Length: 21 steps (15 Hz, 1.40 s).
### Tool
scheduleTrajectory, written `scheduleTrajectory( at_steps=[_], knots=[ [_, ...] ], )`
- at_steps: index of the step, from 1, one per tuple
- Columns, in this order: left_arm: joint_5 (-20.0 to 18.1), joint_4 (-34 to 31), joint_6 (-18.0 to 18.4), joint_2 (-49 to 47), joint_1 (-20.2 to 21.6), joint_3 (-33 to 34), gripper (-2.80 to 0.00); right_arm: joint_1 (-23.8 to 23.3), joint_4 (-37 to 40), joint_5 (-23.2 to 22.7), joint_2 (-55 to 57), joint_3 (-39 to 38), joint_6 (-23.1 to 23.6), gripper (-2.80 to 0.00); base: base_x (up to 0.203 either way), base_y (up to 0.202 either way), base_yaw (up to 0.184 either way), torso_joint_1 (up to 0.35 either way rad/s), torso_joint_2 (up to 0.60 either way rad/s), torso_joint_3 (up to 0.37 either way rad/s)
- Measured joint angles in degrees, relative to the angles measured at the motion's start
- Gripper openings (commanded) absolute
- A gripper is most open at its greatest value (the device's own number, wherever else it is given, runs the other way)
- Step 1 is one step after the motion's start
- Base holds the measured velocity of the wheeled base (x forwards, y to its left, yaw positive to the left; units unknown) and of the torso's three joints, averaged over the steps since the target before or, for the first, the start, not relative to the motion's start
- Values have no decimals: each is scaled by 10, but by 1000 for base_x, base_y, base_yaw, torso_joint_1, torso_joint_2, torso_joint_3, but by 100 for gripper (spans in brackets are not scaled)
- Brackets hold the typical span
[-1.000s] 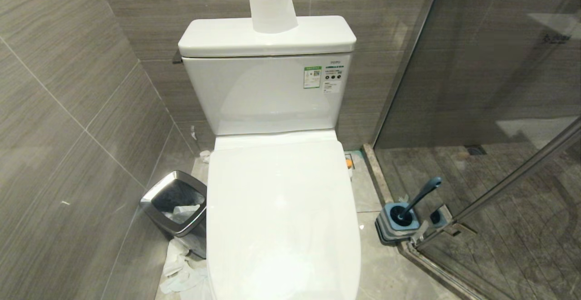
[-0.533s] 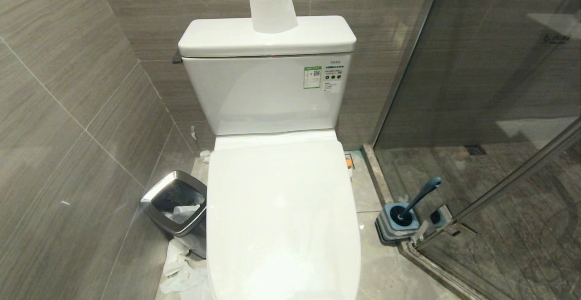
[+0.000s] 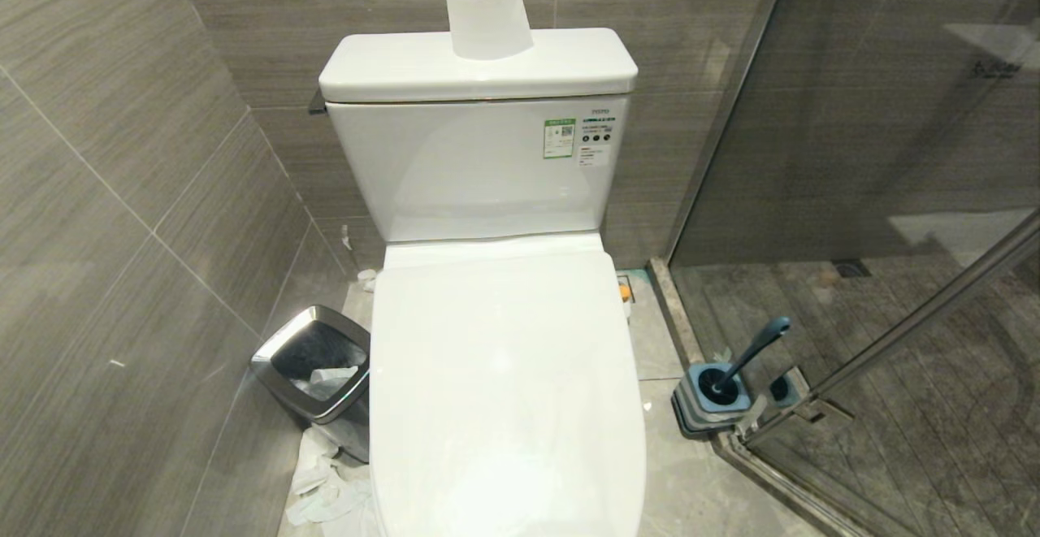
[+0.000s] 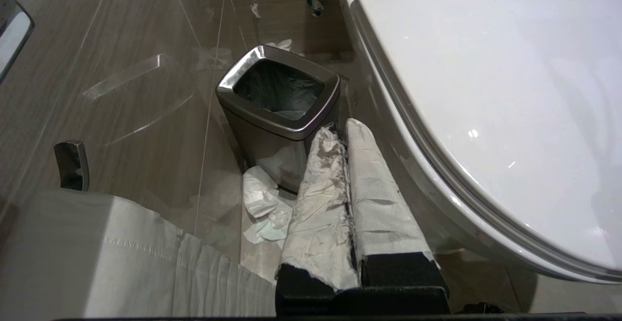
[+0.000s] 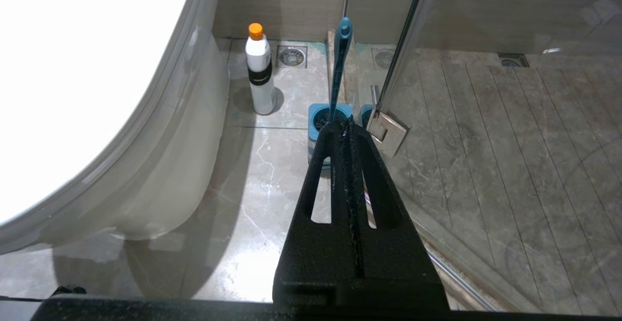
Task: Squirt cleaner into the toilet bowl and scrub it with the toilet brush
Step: Use the left hand to lift the toilet lid slightly
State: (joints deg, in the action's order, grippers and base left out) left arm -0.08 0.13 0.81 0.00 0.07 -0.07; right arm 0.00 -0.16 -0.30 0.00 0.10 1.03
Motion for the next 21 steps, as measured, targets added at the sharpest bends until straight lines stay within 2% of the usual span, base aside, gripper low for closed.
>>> scheduleTrajectory(
  at_steps=[7,9,12,17,21],
  knots=[
    [0,-7,10,0,0,-7,-280,0,0,0,0,0,0,-280,0,0,0,0,0,0],
    [-3,-25,13,-2,0,-43,-280,0,0,0,0,0,0,-280,0,0,0,0,0,0],
    [-10,-88,17,-20,-1,-129,-280,0,0,0,0,0,0,-280,0,0,0,0,0,0],
    [-29,-105,29,-119,-6,-219,-280,0,0,0,0,0,0,-280,0,0,0,0,0,0],
    [-35,-64,20,-259,-20,-286,-280,0,0,0,0,0,0,-280,0,0,0,0,0,0]
  ],
)
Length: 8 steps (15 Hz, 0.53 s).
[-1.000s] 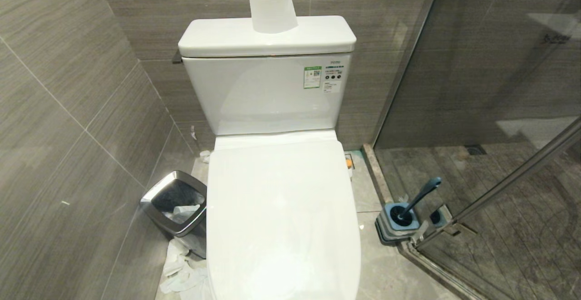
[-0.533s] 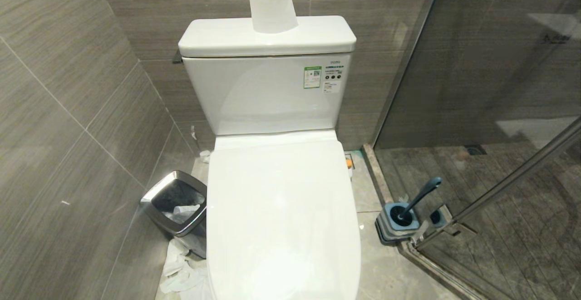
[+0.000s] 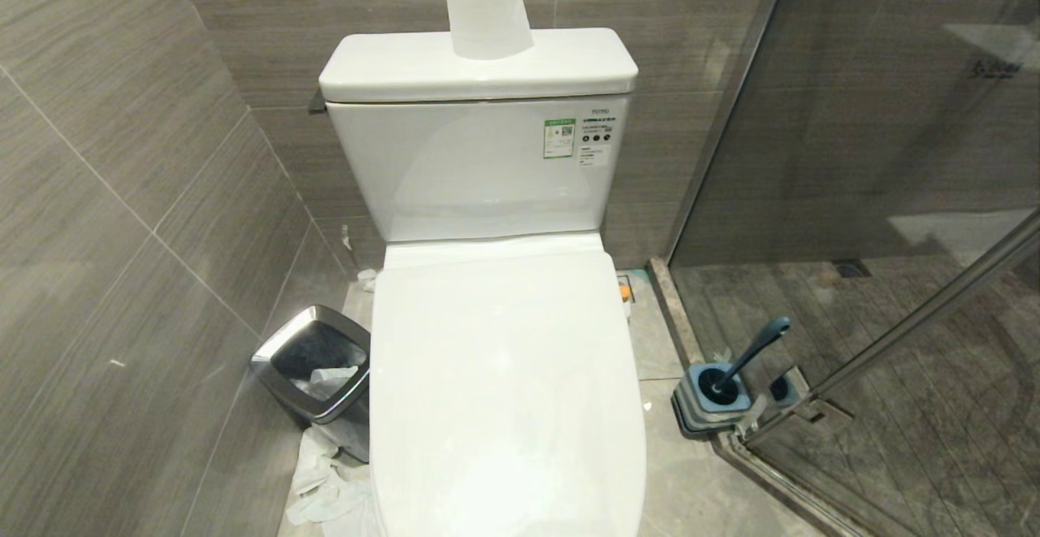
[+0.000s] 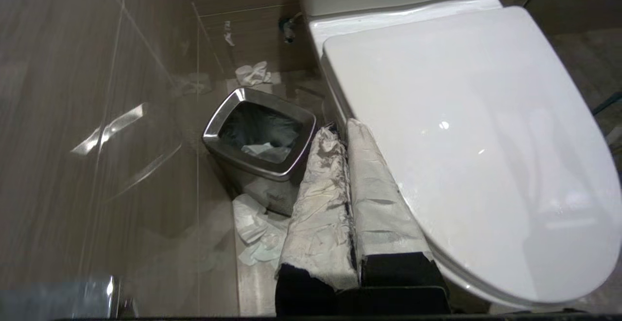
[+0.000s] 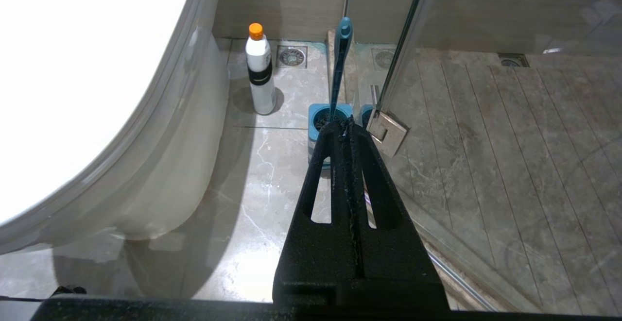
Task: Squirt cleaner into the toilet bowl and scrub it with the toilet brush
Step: Use the left hand to lift the toilet lid slightly
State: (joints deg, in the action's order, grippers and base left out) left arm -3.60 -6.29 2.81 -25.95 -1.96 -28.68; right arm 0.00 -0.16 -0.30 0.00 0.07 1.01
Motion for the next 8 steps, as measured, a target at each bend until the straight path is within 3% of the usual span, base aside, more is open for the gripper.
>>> scheduleTrajectory(
  at_steps=[5,8],
  knots=[
    [-39,74,-23,-216,-5,-111,-280,0,0,0,0,0,0,-280,0,0,0,0,0,0],
    [-48,173,-27,-342,4,-151,-280,0,0,0,0,0,0,-280,0,0,0,0,0,0]
  ],
)
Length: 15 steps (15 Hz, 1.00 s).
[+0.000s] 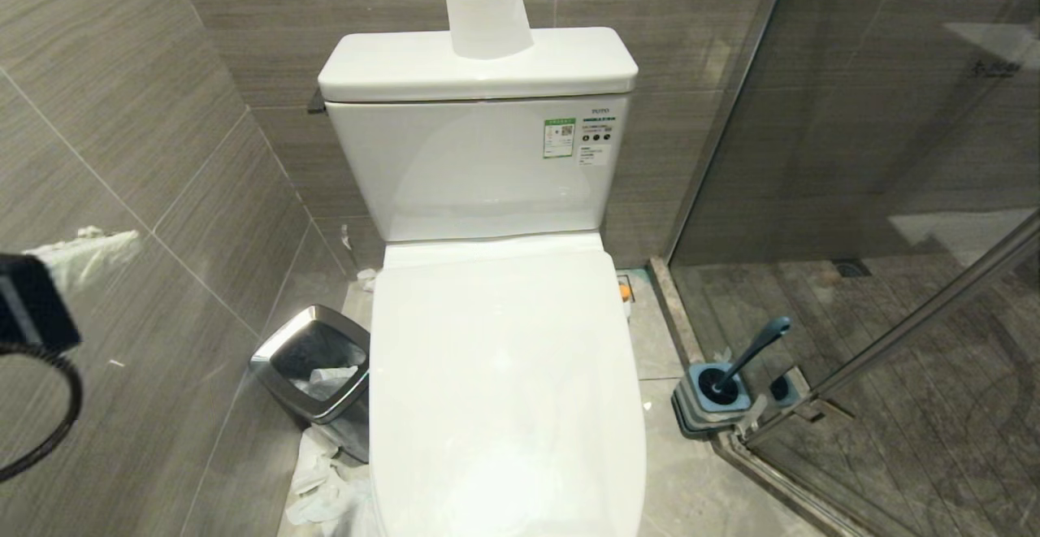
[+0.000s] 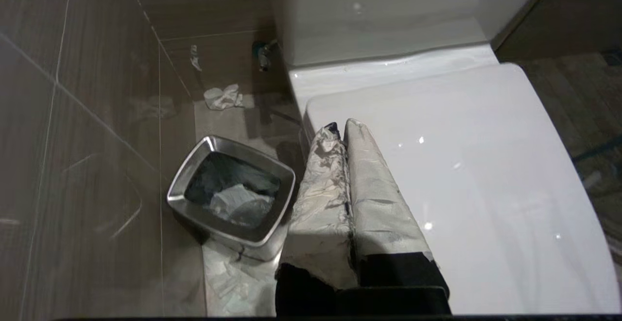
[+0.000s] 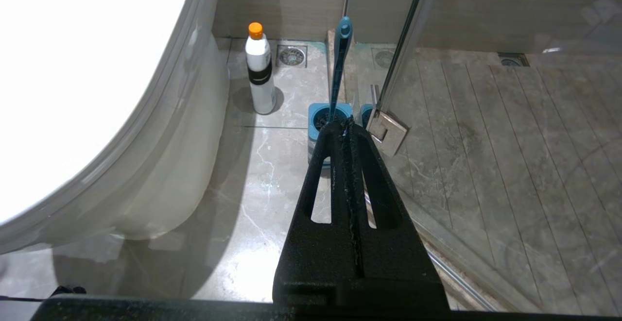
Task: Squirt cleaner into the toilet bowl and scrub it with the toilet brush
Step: Use the left hand to lift the toilet lid slightly
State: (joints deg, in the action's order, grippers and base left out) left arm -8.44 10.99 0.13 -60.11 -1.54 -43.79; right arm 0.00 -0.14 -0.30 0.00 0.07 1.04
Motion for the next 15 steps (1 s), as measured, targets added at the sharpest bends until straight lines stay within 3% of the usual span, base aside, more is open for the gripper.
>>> scheduleTrajectory(
  at_steps=[2,4,9,13,15],
  knots=[
    [-28,63,-3,-68,19,-10,-280,0,0,0,0,0,0,-280,0,0,0,0,0,0],
    [-88,82,-13,-126,54,-13,-280,0,0,0,0,0,0,-280,0,0,0,0,0,0],
    [-311,96,-53,-240,143,-14,-280,0,0,0,0,0,0,-280,0,0,0,0,0,0],
    [-414,98,-57,-307,166,0,-280,0,0,0,0,0,0,-280,0,0,0,0,0,0],
    [-440,106,-57,-338,170,21,-280,0,0,0,0,0,0,-280,0,0,0,0,0,0]
  ],
)
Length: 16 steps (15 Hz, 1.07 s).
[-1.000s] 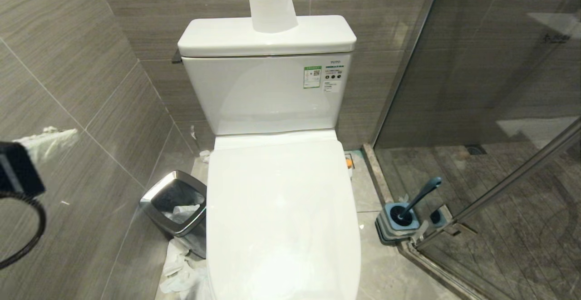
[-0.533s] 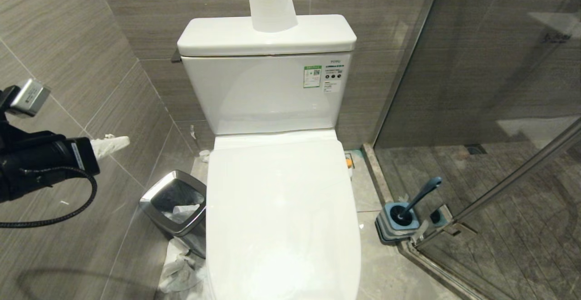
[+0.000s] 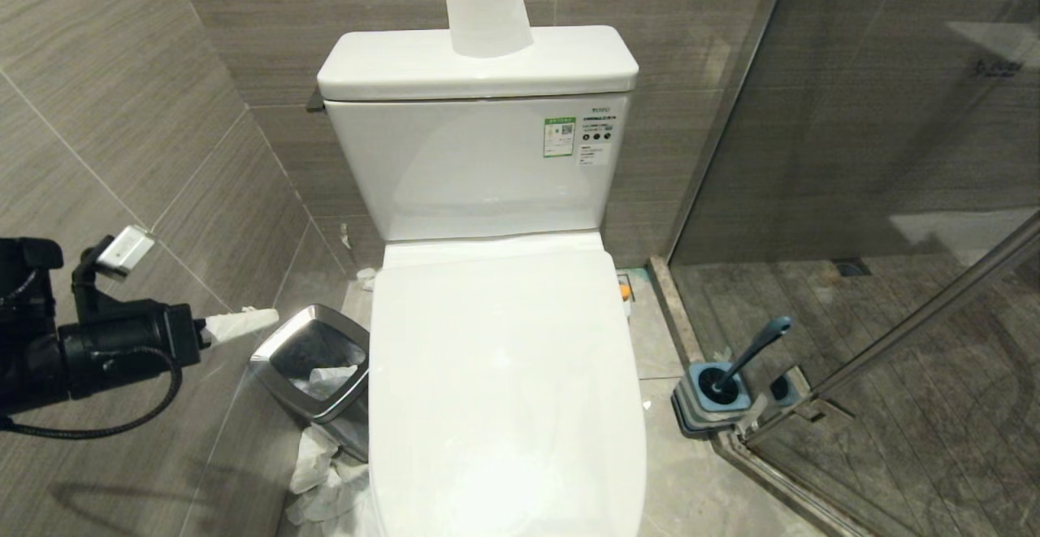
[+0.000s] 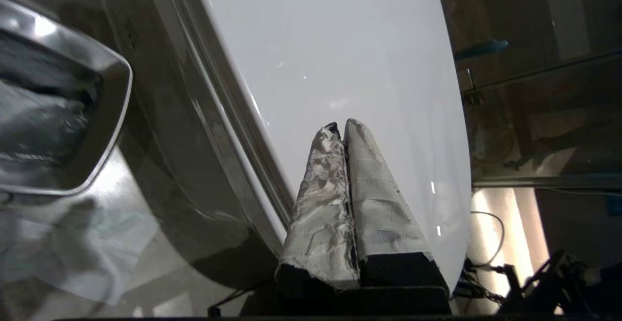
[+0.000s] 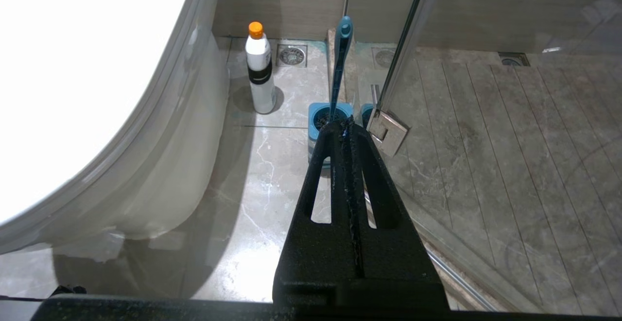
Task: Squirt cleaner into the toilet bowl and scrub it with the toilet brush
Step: Use the left hand to lift the toilet lid slightly
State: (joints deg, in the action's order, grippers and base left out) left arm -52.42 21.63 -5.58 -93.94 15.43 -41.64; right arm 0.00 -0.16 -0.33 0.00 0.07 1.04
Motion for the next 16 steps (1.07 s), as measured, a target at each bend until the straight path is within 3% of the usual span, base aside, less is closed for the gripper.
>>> scheduleTrajectory(
  at_steps=[3,9,12,16],
  knots=[
    [-8,73,0,-52,2,60,-280,0,0,0,0,0,0,-280,0,0,0,0,0,0],
    [-26,310,0,-144,29,211,-280,0,0,1,0,0,-1,-280,0,0,0,0,0,0],
    [-49,326,-1,-172,33,223,-280,0,0,1,0,0,-1,-280,0,0,0,0,0,0],
    [-134,324,-28,-196,61,221,-280,0,0,1,0,0,-2,-280,0,0,0,0,0,0]
  ],
)
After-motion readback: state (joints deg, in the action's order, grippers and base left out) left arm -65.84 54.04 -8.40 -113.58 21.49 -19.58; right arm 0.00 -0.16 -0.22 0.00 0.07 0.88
